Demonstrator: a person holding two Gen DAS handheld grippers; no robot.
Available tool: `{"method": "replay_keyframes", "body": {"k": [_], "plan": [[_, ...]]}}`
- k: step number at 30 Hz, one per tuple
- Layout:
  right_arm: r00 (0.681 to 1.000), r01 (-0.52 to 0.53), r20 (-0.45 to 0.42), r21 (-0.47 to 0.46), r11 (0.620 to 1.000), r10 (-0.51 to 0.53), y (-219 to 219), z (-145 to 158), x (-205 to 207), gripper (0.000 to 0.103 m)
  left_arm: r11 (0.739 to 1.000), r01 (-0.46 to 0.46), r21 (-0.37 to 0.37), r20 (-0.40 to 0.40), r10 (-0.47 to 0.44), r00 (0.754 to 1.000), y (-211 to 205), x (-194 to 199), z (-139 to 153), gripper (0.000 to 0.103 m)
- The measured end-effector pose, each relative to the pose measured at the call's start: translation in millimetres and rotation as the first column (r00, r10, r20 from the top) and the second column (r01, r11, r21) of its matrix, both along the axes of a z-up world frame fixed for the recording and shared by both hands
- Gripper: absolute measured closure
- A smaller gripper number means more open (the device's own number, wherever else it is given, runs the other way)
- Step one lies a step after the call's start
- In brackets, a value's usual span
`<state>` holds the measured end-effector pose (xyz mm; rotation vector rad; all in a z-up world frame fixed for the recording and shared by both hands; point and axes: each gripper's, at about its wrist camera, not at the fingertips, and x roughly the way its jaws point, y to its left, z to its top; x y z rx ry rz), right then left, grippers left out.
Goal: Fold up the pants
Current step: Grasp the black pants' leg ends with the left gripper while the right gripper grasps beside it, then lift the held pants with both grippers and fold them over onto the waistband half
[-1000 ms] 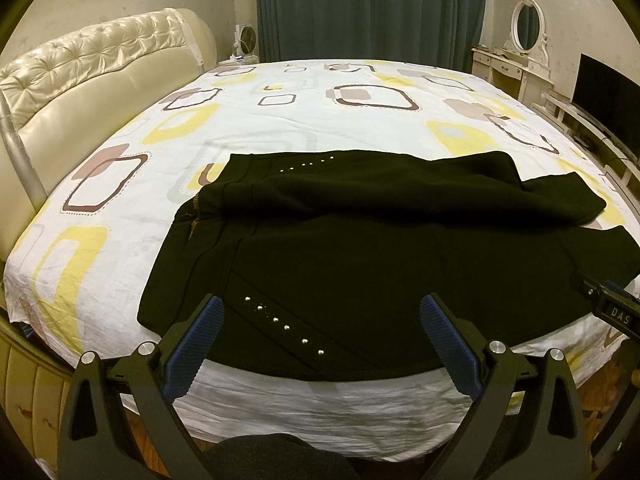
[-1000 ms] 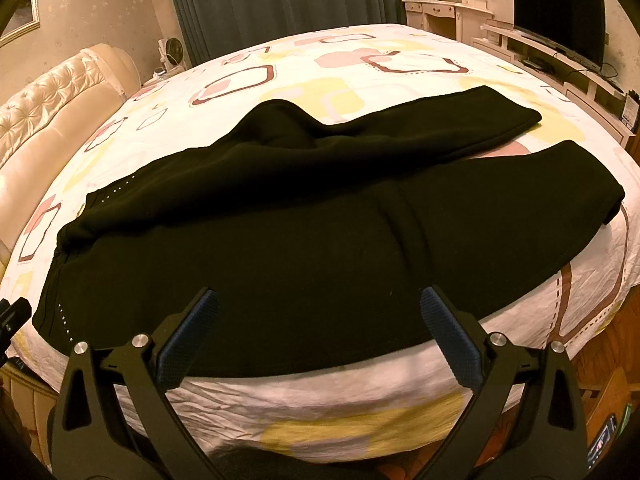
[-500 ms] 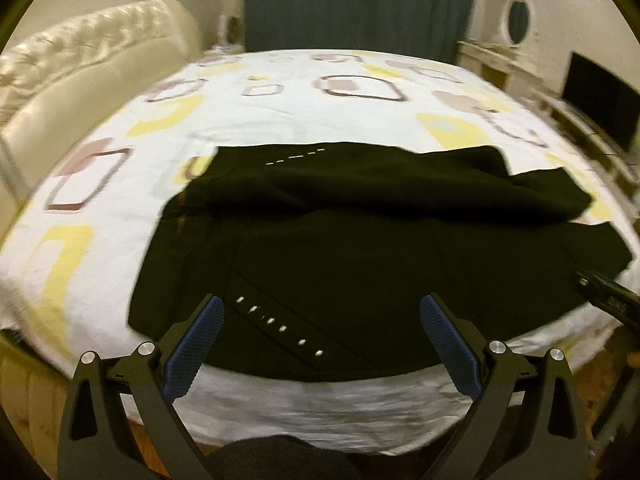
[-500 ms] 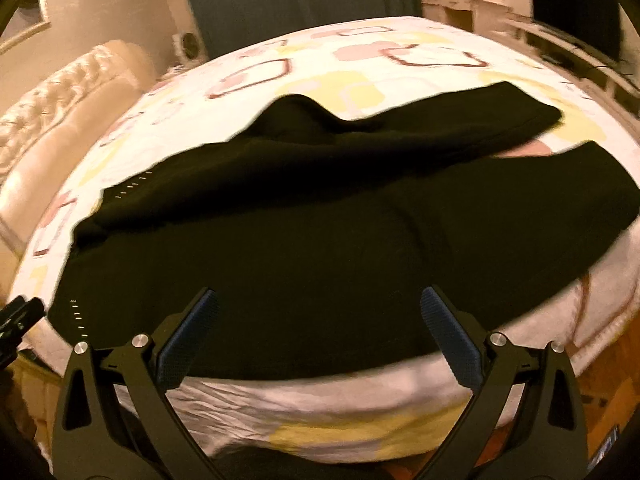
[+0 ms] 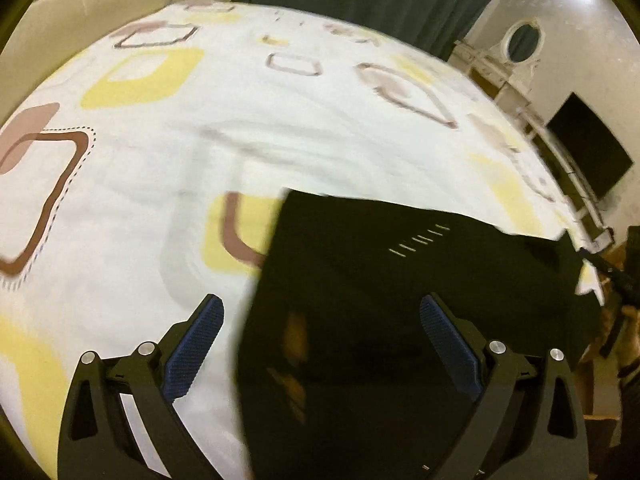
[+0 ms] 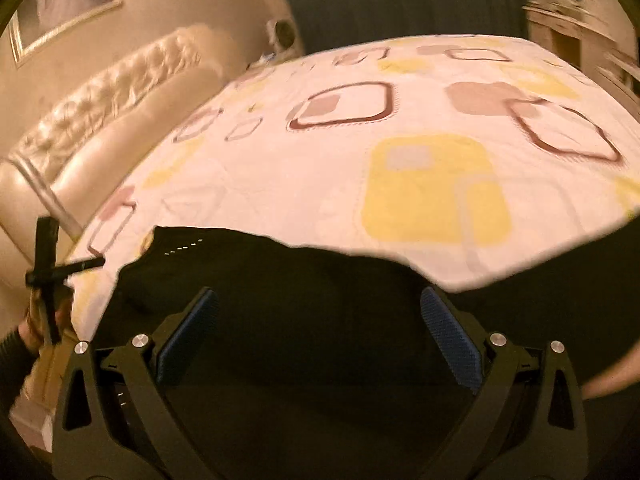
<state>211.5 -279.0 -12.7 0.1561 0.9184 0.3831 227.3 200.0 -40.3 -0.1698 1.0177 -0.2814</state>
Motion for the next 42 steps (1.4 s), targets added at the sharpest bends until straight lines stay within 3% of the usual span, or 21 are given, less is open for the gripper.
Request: {"method": "replay_keyframes", "body": {"k": [7, 12, 15, 16, 18, 20, 21, 22, 24, 25, 28, 31, 37, 42], "plan": [[0.982, -0.122, -0.149, -0.016, 0.992, 0.118, 21.4, -35.9, 75.8, 0.002, 0.995, 0.097, 0.0, -0.056, -0.097, 0.994, -8.7, 64.0, -33.8, 0.005], [0.954, -0.193, -0.237, -0.029, 0.981, 0.181, 27.5, -51.7, 91.4, 0.002, 0.991, 0.136, -0.008, -0.089, -0.136, 0.987, -17.6, 86.0, -47.9, 0.005], [0.92, -0.281, -0.291, -0.027, 0.959, 0.262, 36.2, -58.7, 89.5, 0.006, 0.989, 0.144, -0.025, -0.104, -0.146, 0.984, -17.8, 88.7, -47.3, 0.005], [0.909, -0.304, -0.309, -0.038, 0.952, 0.278, 39.4, -62.7, 91.4, 0.011, 0.988, 0.153, -0.022, -0.109, -0.155, 0.982, -19.4, 89.6, -47.4, 0.007], [0.887, -0.35, -0.348, -0.077, 0.934, 0.304, 46.2, -68.8, 87.8, 0.043, 0.985, 0.171, 0.031, -0.103, -0.167, 0.981, -24.8, 88.6, -46.8, 0.028], [0.876, -0.39, -0.357, -0.134, 0.911, 0.323, 54.5, -71.0, 84.7, 0.057, 0.982, 0.176, 0.075, -0.105, -0.168, 0.98, -27.7, 87.6, -46.2, 0.047], [0.87, -0.403, -0.362, -0.129, 0.906, 0.336, 55.8, -70.0, 83.9, 0.08, 0.981, 0.185, 0.058, -0.107, -0.178, 0.978, -26.9, 86.3, -44.5, 0.057], [0.863, -0.407, -0.373, -0.115, 0.906, 0.34, 55.8, -67.8, 84.5, 0.094, 0.981, 0.19, 0.037, -0.113, -0.185, 0.976, -25.8, 86.0, -42.9, 0.067], [0.881, -0.397, -0.344, -0.167, 0.903, 0.324, 55.7, -61.2, 84.3, 0.096, 0.982, 0.186, 0.036, -0.108, -0.182, 0.977, -25.8, 85.5, -36.4, 0.076], [0.896, -0.381, -0.318, -0.192, 0.904, 0.31, 53.7, -54.2, 85.1, 0.096, 0.982, 0.181, 0.046, -0.093, -0.176, 0.98, -26.5, 85.8, -32.0, 0.089], [0.941, -0.307, -0.215, -0.228, 0.924, 0.26, 46.4, -29.6, 83.8, 0.097, 0.992, 0.127, 0.0, -0.027, -0.127, 0.992, -19.2, 84.6, -10.8, 0.094], [0.963, -0.267, -0.11, -0.286, 0.92, 0.245, 50.5, -7.6, 64.6, 0.097, 0.994, 0.099, -0.053, 0.022, -0.098, 0.995, -7.7, 73.7, 7.9, 0.096], [0.959, -0.224, 0.075, -0.395, 0.891, 0.274, 73.4, 23.2, -9.3, 0.097, 0.989, 0.092, -0.116, 0.102, -0.081, 0.992, 1.1, 24.0, 44.4, 0.098], [0.94, -0.22, 0.148, -0.426, 0.878, 0.307, 74.2, 31.8, -77.9, 0.097, 0.982, 0.101, -0.158, 0.152, -0.077, 0.985, 2.3, -33.1, 67.8, 0.098]]}}
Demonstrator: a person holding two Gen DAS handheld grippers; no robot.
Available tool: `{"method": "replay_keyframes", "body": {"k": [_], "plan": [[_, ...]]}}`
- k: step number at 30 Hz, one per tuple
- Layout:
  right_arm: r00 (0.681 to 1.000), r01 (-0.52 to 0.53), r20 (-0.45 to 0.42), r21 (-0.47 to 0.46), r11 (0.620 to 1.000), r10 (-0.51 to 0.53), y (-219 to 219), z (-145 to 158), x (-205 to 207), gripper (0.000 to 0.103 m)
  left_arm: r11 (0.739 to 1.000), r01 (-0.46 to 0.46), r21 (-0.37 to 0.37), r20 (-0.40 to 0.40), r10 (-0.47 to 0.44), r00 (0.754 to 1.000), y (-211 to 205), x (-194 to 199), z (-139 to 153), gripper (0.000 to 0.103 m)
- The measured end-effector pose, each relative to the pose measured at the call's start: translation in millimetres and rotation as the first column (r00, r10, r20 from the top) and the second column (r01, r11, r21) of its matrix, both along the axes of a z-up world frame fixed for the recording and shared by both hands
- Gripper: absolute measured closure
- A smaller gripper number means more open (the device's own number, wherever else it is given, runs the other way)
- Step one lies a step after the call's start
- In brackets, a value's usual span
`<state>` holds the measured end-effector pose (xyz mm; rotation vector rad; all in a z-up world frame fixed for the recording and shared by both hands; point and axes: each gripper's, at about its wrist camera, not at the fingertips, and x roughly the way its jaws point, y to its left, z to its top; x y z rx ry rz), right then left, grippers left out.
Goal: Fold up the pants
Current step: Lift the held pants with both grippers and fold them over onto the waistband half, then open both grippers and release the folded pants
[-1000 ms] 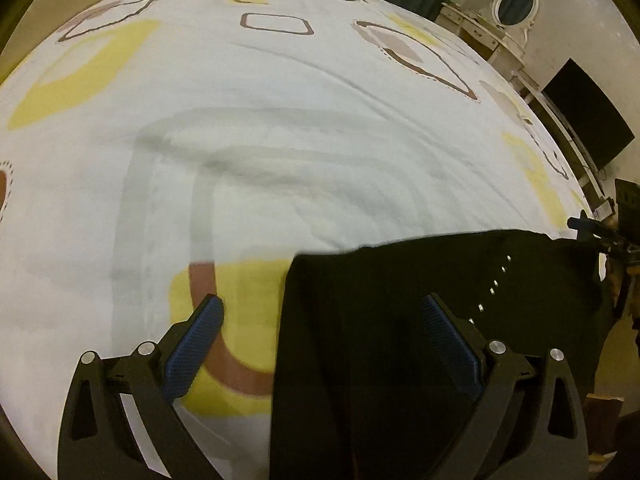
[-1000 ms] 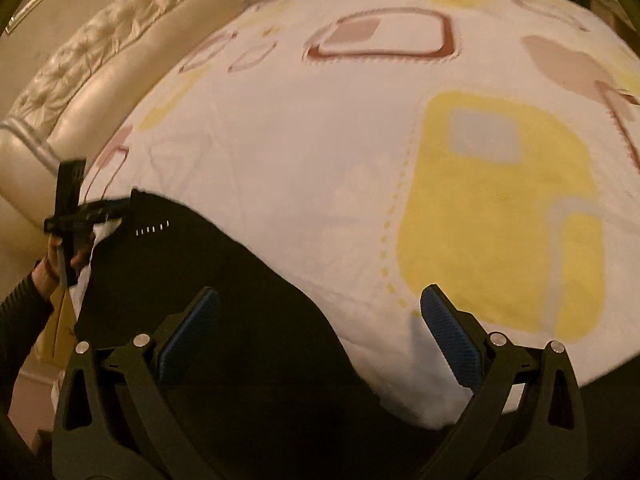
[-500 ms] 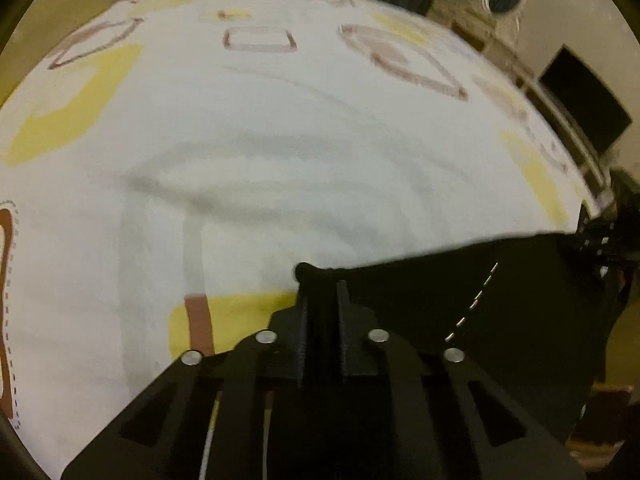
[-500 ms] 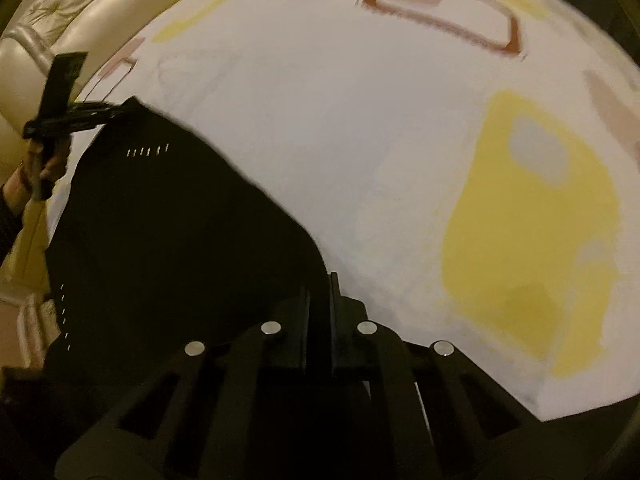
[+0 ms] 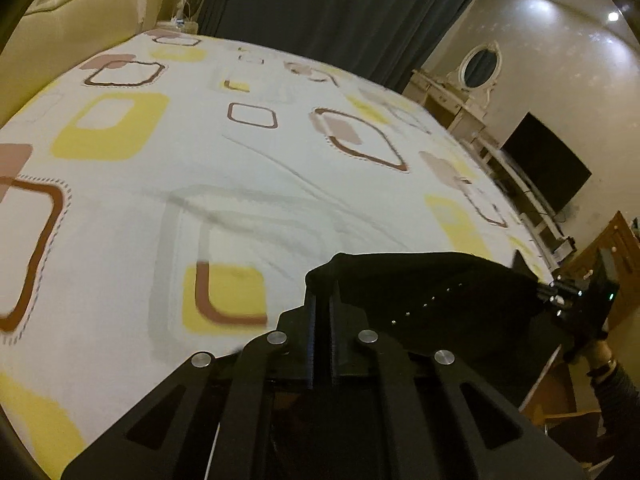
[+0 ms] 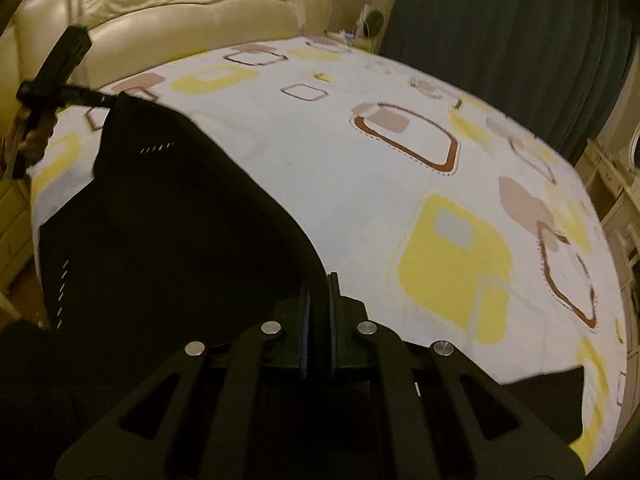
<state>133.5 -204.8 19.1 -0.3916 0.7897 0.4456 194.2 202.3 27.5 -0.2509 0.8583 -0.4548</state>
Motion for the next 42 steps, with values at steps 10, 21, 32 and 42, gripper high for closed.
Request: {"method": "replay_keyframes", "body": {"k": [10, 21, 32, 42], "plan": [[0.997, -0.07, 0.003, -0.08, 0.994, 0.071, 13.6, -45.3, -105.2, 0.097, 0.998, -0.047, -0.046, -0.066, 0.044, 0.997, 16.0, -97.6, -22.0, 0.098], [0.993, -0.1, -0.07, -0.154, 0.983, 0.09, 21.3, -87.2, -142.1, 0.095, 0.997, -0.083, -0.008, -0.193, 0.079, 0.978, 10.2, -140.6, -84.8, 0.097], [0.996, -0.065, -0.065, -0.104, 0.993, 0.058, 18.7, -85.7, -157.3, 0.072, 0.987, -0.151, -0.054, -0.235, 0.134, 0.963, 30.5, -153.3, -91.8, 0.093], [0.954, 0.293, -0.168, 0.326, 0.899, -0.25, -102.7, -17.2, -133.0, 0.039, 0.935, -0.31, 0.171, 0.035, 0.309, 0.951, 2.4, -171.7, -27.4, 0.021]]}}
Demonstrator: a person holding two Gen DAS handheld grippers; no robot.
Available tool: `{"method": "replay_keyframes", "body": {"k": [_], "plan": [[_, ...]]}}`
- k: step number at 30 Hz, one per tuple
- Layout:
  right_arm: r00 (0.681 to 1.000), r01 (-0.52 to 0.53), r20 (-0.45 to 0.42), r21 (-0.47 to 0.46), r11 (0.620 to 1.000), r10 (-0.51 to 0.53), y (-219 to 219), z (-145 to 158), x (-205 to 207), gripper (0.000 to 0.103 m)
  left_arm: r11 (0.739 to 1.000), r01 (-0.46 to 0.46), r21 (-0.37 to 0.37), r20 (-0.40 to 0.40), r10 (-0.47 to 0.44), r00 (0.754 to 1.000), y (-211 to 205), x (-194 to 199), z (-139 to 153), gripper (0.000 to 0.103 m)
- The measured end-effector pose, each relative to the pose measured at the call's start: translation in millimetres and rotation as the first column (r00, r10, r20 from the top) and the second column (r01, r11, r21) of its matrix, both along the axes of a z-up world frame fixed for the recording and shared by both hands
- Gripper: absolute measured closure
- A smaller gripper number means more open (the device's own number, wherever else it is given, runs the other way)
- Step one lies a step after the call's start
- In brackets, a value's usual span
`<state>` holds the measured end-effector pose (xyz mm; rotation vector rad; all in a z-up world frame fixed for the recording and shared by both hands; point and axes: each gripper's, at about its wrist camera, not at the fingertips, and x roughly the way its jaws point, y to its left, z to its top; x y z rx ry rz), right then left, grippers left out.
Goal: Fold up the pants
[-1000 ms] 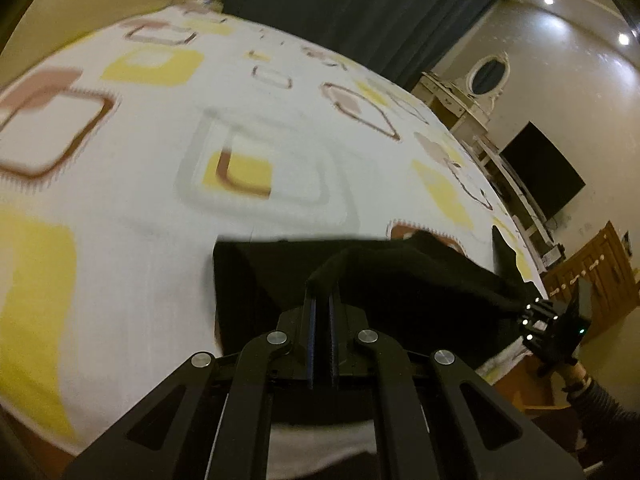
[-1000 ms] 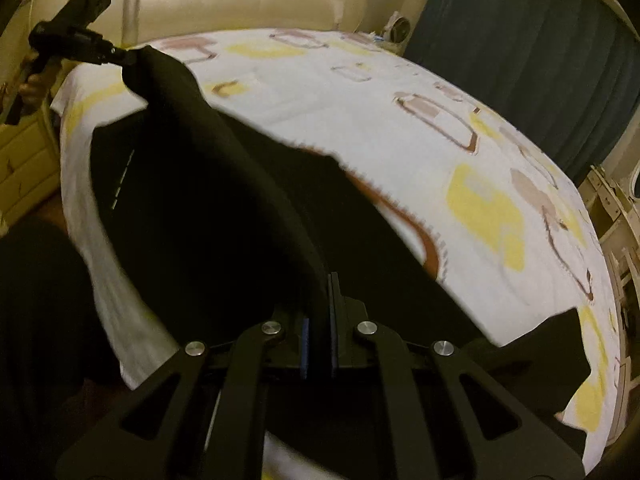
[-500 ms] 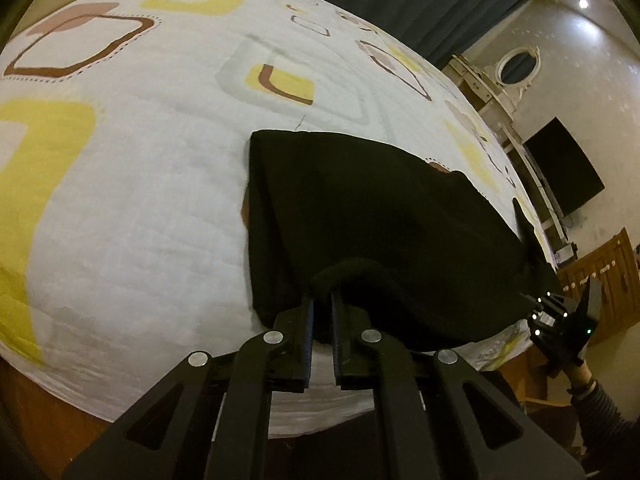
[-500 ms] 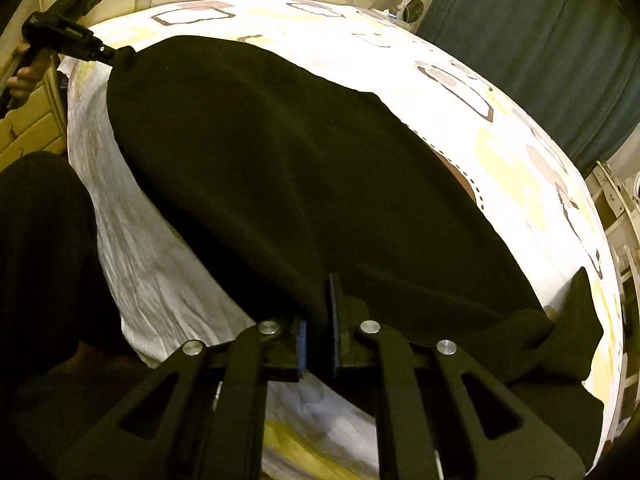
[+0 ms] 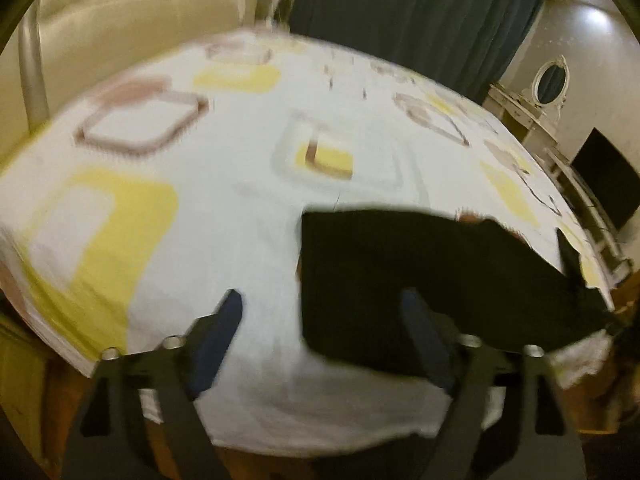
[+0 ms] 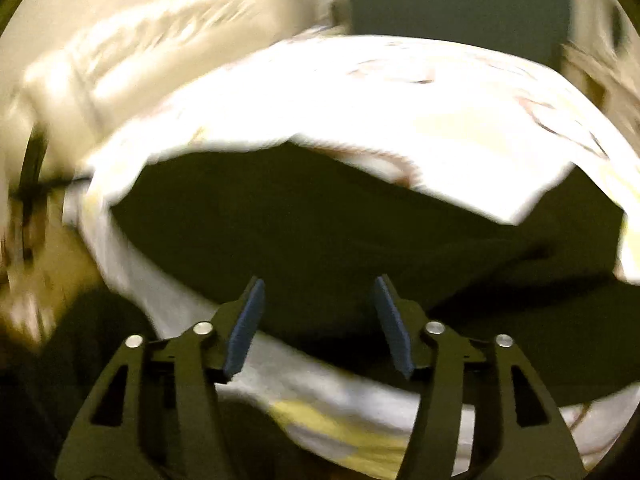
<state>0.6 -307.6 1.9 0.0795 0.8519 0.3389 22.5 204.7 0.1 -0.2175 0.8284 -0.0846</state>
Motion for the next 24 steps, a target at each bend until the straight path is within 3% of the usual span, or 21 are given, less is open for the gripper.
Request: {"method": "replay_keyframes", "body": {"k": [3, 5, 7, 9, 11, 13, 15, 16, 17, 20, 22, 24], "plan": [[0.971, 0.239, 0.009, 0.014, 0.971, -0.239, -63.9, 21.6, 41.2, 0.033, 1.0, 0.019, -0.01, 0.002, -0.019, 1.0, -30.3, 18.5, 1.7, 0.019], [0.911, 0.41, -0.053, 0.014, 0.912, -0.408, -111.5, 24.5, 83.1, 0.032, 1.0, 0.029, -0.009, -0.033, -0.029, 0.999, -51.0, 35.7, -9.7, 0.019], [0.852, 0.516, -0.112, 0.025, 0.856, -0.511, -146.1, 20.1, 118.0, 0.032, 1.0, 0.022, 0.01, -0.074, -0.021, 0.997, -65.2, 50.3, -26.4, 0.019], [0.802, 0.583, -0.15, -0.013, 0.812, -0.578, -169.6, 11.8, 151.3, 0.032, 1.0, 0.011, 0.021, -0.109, -0.008, 0.994, -74.5, 58.2, -43.5, 0.019], [0.779, 0.608, -0.126, -0.092, 0.789, -0.615, -185.8, 4.7, 181.2, 0.032, 1.0, -0.005, 0.018, -0.155, 0.007, 0.988, -80.3, 64.8, -60.0, 0.019], [0.737, 0.661, -0.145, -0.044, 0.749, -0.66, -209.4, -3.1, 186.2, 0.032, 0.999, -0.03, 0.021, -0.175, 0.033, 0.984, -79.8, 63.7, -70.6, 0.019], [0.717, 0.697, -0.235, 0.201, 0.689, -0.657, -237.9, -12.8, 164.2, 0.032, 0.999, -0.022, 0.039, -0.147, 0.028, 0.989, -81.0, 58.0, -71.7, 0.018], [0.719, 0.693, -0.262, 0.338, 0.637, -0.644, -250.8, -18.2, 142.8, 0.032, 0.999, -0.01, 0.051, -0.14, 0.017, 0.99, -81.8, 56.8, -72.0, 0.017], [0.724, 0.683, -0.276, 0.412, 0.603, -0.632, -259.1, -22.1, 123.5, 0.032, 0.998, 0.002, 0.063, -0.133, 0.007, 0.991, -82.3, 55.9, -72.8, 0.017], [0.718, 0.674, -0.269, 0.499, 0.545, -0.642, -281.6, -24.8, 55.8, 0.032, 0.998, 0.002, 0.07, -0.112, 0.006, 0.994, -81.7, 54.6, -76.2, 0.016], [0.684, 0.688, -0.28, 0.557, 0.466, -0.674, -300.7, -27.1, 3.3, 0.032, 0.998, -0.013, 0.066, -0.114, 0.021, 0.993, -82.3, 57.1, -76.5, 0.015], [0.626, 0.704, -0.304, 0.616, 0.352, -0.718, -323.9, -33.5, -44.4, 0.032, 0.997, -0.025, 0.067, -0.122, 0.033, 0.992, -83.4, 59.8, -76.4, 0.015]]}}
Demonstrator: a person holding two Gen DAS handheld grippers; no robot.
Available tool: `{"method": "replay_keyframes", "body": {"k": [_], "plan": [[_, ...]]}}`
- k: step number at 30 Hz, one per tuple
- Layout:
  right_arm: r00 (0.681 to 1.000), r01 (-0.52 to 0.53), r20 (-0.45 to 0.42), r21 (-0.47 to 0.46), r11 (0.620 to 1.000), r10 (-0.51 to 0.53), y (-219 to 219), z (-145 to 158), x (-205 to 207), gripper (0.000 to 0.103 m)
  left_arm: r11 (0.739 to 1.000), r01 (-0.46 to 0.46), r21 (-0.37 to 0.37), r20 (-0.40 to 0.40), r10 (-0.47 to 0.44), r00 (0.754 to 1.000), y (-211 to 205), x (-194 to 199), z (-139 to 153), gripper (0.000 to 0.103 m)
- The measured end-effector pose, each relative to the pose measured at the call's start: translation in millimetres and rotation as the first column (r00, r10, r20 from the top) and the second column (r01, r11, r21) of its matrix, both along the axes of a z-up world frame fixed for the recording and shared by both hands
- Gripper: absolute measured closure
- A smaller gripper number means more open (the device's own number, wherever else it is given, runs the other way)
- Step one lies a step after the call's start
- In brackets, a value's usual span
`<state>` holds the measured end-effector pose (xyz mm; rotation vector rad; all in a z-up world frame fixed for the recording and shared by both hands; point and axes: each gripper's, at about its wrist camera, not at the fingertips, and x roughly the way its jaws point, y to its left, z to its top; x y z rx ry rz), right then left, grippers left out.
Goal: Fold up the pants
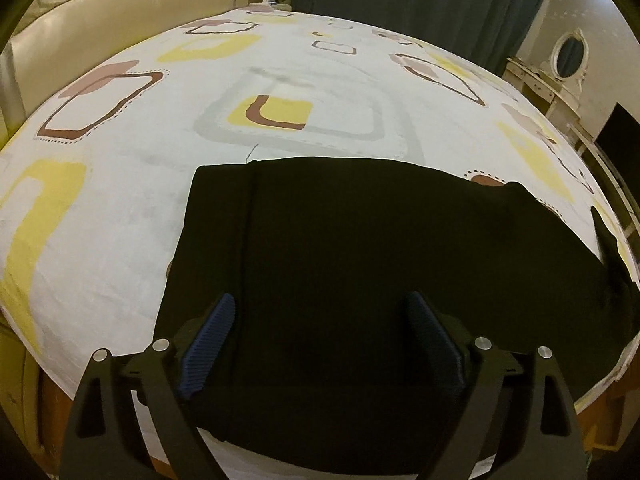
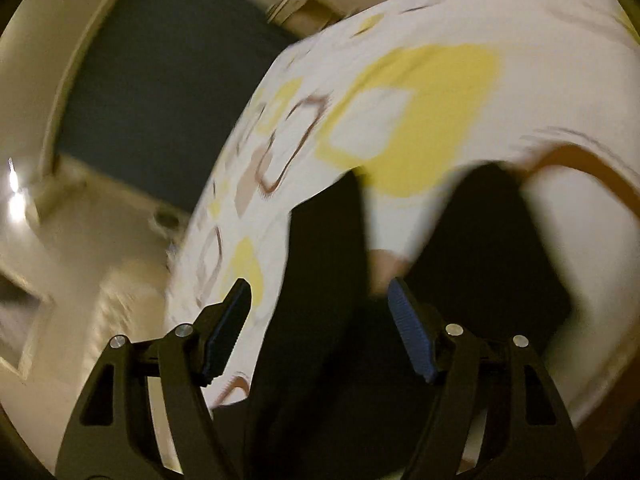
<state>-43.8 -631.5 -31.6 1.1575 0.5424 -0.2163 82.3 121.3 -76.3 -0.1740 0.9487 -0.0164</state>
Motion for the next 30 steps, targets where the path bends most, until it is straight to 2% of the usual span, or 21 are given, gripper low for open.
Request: {"method": "replay_keyframes", "body": {"k": [1, 3, 5, 7, 11, 15, 17, 19, 20, 21, 23, 24, 26, 28, 29, 30], "plan": [[0.997, 0.071, 0.014, 0.067, 0.995, -0.072, -15.1, -11.2, -30.1, 0.032, 1.0, -0.006, -0.001, -0.003, 0.006, 1.0, -0.3, 1.0, -0.2, 0.014], [0.99, 0.133, 0.022, 0.183, 0.974, -0.139, -29.9, -31.8, -60.0, 0.032, 1.0, -0.012, 0.0, -0.006, 0.012, 1.0, -0.5, 1.0, 0.3, 0.014], [0.99, 0.128, 0.021, 0.28, 0.951, -0.14, -34.6, -54.0, -71.0, 0.032, 1.0, -0.015, 0.007, -0.008, 0.015, 1.0, -1.7, 0.6, 0.5, 0.014], [0.995, 0.084, 0.029, 0.357, 0.931, -0.1, -30.8, -70.4, -63.5, 0.032, 1.0, -0.016, 0.013, -0.009, 0.017, 1.0, -2.5, 1.1, 0.3, 0.014], [0.991, 0.084, 0.059, 0.417, 0.905, -0.119, -28.5, -89.8, -40.0, 0.033, 1.0, -0.02, 0.022, -0.01, 0.02, 1.0, -3.6, 0.1, 0.6, 0.014], [0.965, 0.2, 0.066, 0.449, 0.871, -0.255, -41.5, -99.3, -33.6, 0.033, 0.999, -0.03, 0.023, -0.016, 0.03, 0.999, -3.9, -1.9, 1.7, 0.014], [0.952, 0.246, 0.057, 0.439, 0.864, -0.3, -50.4, -99.6, -36.7, 0.036, 0.999, -0.035, 0.02, -0.018, 0.036, 0.999, -3.6, -3.0, 1.8, 0.014], [0.956, 0.257, 0.032, 0.386, 0.886, -0.292, -58.5, -94.9, -32.9, 0.059, 0.999, -0.041, 0.021, -0.017, 0.041, 0.999, -3.8, -4.0, 1.8, 0.014], [0.962, 0.25, 0.02, 0.347, 0.904, -0.273, -61.8, -90.0, -30.4, 0.081, 0.999, -0.044, 0.023, -0.016, 0.045, 0.999, -4.2, -4.5, 1.7, 0.014], [0.968, 0.24, 0.003, 0.296, 0.924, -0.252, -65.0, -83.7, -27.9, 0.094, 0.999, -0.047, 0.025, -0.015, 0.048, 0.999, -4.6, -4.8, 1.8, 0.014], [0.98, 0.2, -0.03, 0.128, 0.971, -0.198, -68.4, -63.4, -19.4, 0.095, 0.998, -0.052, 0.028, -0.013, 0.053, 0.999, -5.1, -5.4, 1.7, 0.014], [0.983, 0.176, -0.052, 0.038, 0.984, -0.174, -68.2, -54.6, -16.0, 0.096, 0.998, -0.055, 0.029, -0.011, 0.055, 0.998, -5.4, -5.8, 1.7, 0.014], [0.984, 0.146, -0.096, -0.059, 0.988, -0.151, -69.6, -51.8, -17.9, 0.096, 0.998, -0.057, 0.032, -0.009, 0.057, 0.998, -5.9, -6.6, 1.7, 0.014], [0.976, 0.13, -0.162, -0.095, 0.987, -0.145, -71.7, -64.0, -15.8, 0.095, 0.998, -0.057, 0.033, -0.006, 0.058, 0.998, -5.9, -7.0, 1.5, 0.014], [0.978, 0.124, -0.16, -0.082, 0.989, -0.136, -75.0, -74.1, -18.4, 0.096, 0.998, -0.057, 0.035, -0.005, 0.057, 0.998, -6.0, -7.0, 1.2, 0.014], [0.984, 0.13, -0.115, -0.041, 0.991, -0.134, -78.7, -82.6, -23.6, 0.096, 0.998, -0.056, 0.036, -0.005, 0.056, 0.998, -6.2, -7.1, 1.3, 0.014]]}}
